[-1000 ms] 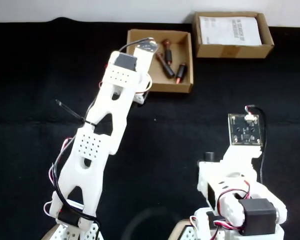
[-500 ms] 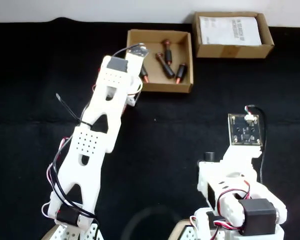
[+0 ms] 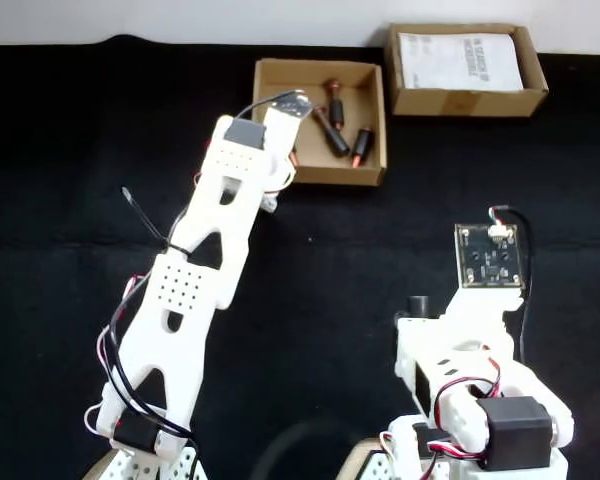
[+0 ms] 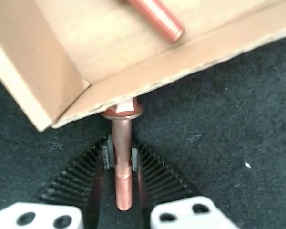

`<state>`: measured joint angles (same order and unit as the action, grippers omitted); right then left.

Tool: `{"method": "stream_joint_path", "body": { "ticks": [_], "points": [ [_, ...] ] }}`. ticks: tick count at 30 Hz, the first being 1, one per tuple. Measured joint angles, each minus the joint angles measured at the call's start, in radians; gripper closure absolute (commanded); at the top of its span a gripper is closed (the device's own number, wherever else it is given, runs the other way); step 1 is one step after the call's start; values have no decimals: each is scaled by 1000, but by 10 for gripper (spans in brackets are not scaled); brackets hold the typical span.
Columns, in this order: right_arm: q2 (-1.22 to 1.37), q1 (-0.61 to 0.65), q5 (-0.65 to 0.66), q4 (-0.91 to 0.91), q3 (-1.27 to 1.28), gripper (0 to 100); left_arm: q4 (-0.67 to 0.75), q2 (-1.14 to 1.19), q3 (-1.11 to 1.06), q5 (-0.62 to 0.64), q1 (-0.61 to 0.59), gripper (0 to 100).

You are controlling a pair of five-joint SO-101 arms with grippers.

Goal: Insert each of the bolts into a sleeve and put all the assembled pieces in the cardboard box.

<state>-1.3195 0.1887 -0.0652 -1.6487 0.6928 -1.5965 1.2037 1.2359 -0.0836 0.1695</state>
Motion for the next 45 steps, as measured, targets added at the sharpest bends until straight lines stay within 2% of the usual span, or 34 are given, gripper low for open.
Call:
{"method": "stream_joint_path", "body": {
  "ticks": [4,9,17,23,30,38,41,45],
  "points": [
    [0,0,0,6,0,991,-17,5,41,0,0,992],
    [0,0,0,66,40,991,-127,2,172,0,-3,992],
    [0,0,0,293,172,991,-160,-138,374,9,-2,992],
    [2,0,0,516,299,991,-160,-344,376,127,-2,992],
    [2,2,0,753,425,991,-161,-509,376,189,-2,992],
    [2,123,0,1114,597,991,-169,-672,376,192,2,992],
    [3,166,0,1281,664,991,-170,-766,308,192,6,992],
    [3,207,0,1498,746,991,-170,-953,75,192,6,991]
  ]
}}
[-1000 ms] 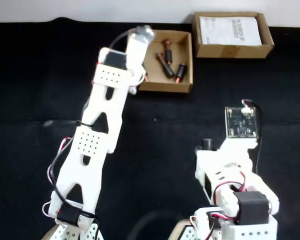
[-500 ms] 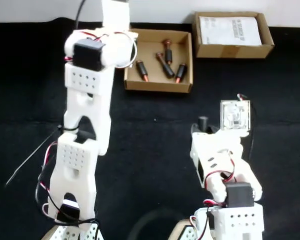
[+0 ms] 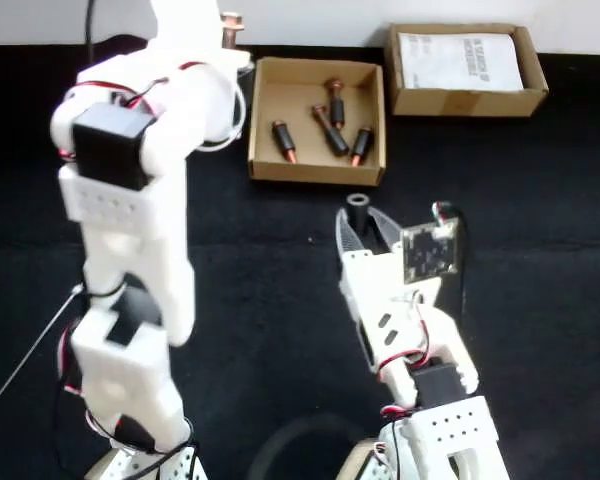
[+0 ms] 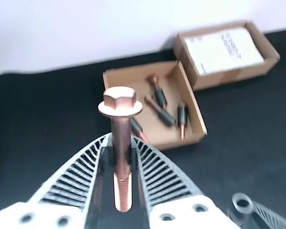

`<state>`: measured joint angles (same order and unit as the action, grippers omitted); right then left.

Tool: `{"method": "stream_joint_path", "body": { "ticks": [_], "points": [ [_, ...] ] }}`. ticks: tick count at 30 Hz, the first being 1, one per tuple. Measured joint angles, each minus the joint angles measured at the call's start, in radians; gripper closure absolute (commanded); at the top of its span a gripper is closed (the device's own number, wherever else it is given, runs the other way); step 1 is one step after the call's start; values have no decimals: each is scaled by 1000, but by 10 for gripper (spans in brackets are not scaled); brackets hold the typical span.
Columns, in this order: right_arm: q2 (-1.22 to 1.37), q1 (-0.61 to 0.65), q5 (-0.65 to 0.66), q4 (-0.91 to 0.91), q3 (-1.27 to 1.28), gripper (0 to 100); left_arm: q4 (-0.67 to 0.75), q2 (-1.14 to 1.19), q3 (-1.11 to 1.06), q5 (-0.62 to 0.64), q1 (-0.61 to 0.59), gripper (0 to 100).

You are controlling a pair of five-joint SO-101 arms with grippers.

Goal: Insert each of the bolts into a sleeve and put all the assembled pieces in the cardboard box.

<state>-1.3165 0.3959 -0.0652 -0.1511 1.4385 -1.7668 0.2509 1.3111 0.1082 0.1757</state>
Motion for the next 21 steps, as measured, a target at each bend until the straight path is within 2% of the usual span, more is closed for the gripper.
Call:
{"method": "stream_joint_path", "body": {
  "ticks": [4,11,15,21],
  "points": [
    [0,34,0,135,31,991,0,-235,-334,0,0,991],
    [0,92,0,195,34,991,49,-511,-793,2,0,991],
    [0,150,0,222,41,991,149,-597,-980,8,0,991],
    [0,193,0,338,123,991,400,-729,-1252,133,0,991]
  ]
}}
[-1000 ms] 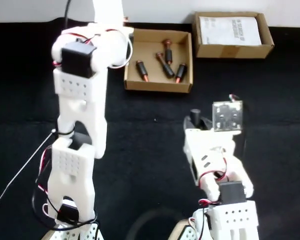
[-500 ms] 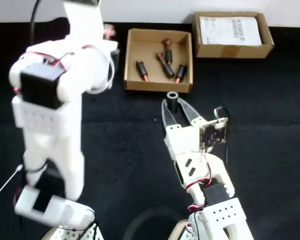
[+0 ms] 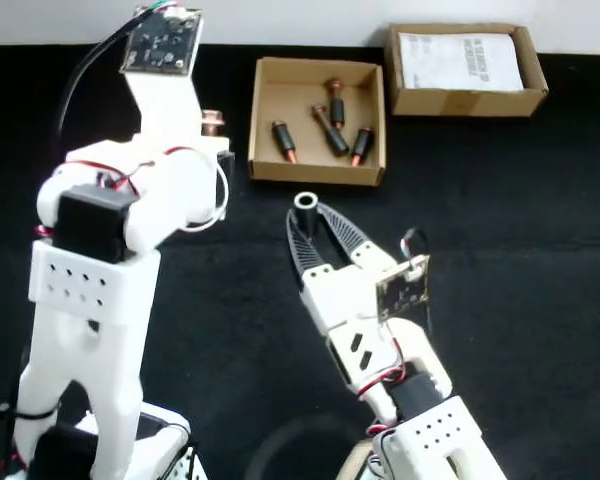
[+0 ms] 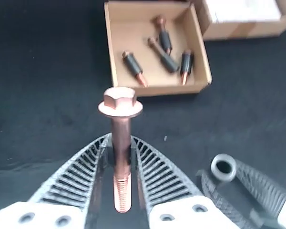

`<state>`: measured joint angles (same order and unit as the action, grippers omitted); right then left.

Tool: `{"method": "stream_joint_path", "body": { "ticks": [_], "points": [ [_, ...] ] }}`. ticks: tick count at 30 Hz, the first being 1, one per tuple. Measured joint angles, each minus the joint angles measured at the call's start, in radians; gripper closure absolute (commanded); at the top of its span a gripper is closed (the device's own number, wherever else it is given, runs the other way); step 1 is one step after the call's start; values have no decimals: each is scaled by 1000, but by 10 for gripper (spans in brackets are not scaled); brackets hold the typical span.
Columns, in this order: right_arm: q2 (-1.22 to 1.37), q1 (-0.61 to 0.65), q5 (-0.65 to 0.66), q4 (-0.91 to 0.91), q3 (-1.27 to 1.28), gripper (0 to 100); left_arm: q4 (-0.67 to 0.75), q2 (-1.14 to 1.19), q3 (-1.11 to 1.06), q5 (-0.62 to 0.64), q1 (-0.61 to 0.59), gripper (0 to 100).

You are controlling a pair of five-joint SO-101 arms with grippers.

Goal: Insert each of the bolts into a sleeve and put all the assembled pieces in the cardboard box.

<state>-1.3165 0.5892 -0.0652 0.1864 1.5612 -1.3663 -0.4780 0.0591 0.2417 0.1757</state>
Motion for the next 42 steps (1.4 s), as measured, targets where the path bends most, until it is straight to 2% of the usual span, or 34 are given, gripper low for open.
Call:
{"method": "stream_joint_path", "body": {
  "ticks": [10,14,18,22,26,37,40,42],
  "points": [
    [0,0,0,26,25,991,566,-253,-526,133,2,991],
    [0,0,0,26,25,991,787,-359,-732,147,58,991],
    [0,0,0,26,25,991,925,-466,-853,149,158,991],
    [0,0,0,26,26,991,959,-571,-867,149,269,991],
    [0,0,0,26,28,991,962,-672,-867,149,318,991],
    [0,0,0,26,28,991,887,-766,-914,149,322,991],
    [0,0,0,26,28,991,956,-766,-976,135,322,991],
    [0,0,0,26,28,991,1031,-766,-1031,83,322,991]
  ]
}}
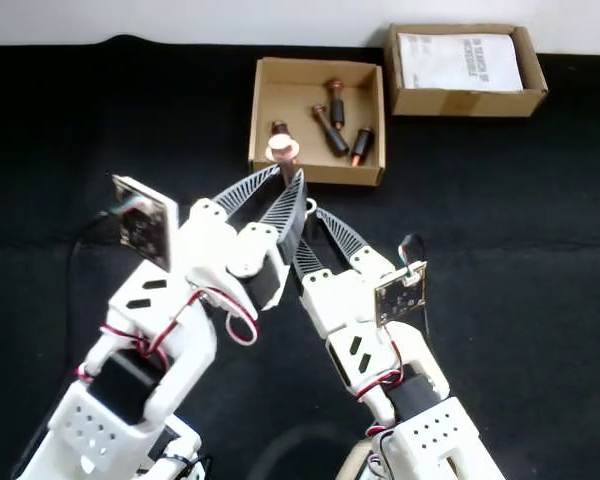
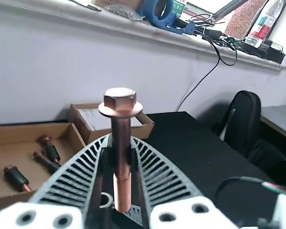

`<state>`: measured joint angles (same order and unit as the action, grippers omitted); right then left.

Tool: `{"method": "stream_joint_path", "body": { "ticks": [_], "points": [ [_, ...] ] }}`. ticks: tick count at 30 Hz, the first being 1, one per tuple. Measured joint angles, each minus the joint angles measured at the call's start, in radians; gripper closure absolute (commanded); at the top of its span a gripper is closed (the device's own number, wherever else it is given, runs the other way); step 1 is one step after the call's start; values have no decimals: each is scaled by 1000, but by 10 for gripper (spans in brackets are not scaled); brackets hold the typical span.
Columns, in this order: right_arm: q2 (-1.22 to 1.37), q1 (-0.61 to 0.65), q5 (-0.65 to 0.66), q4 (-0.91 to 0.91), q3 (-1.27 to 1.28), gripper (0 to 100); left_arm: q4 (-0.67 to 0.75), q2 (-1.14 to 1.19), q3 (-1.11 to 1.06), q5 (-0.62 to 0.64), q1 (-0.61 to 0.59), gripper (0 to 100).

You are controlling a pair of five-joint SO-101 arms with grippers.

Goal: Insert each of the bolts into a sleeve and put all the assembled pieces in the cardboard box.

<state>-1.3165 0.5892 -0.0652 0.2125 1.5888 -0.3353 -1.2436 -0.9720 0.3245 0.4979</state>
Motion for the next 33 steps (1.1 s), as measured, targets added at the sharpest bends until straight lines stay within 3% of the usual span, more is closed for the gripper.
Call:
{"method": "stream_joint_path", "body": {
  "ticks": [7,33],
  "points": [
    [0,21,0,0,0,991,230,0,-141,-147,21,991],
    [0,23,0,0,0,991,253,2,-193,-184,32,991]
  ]
}}
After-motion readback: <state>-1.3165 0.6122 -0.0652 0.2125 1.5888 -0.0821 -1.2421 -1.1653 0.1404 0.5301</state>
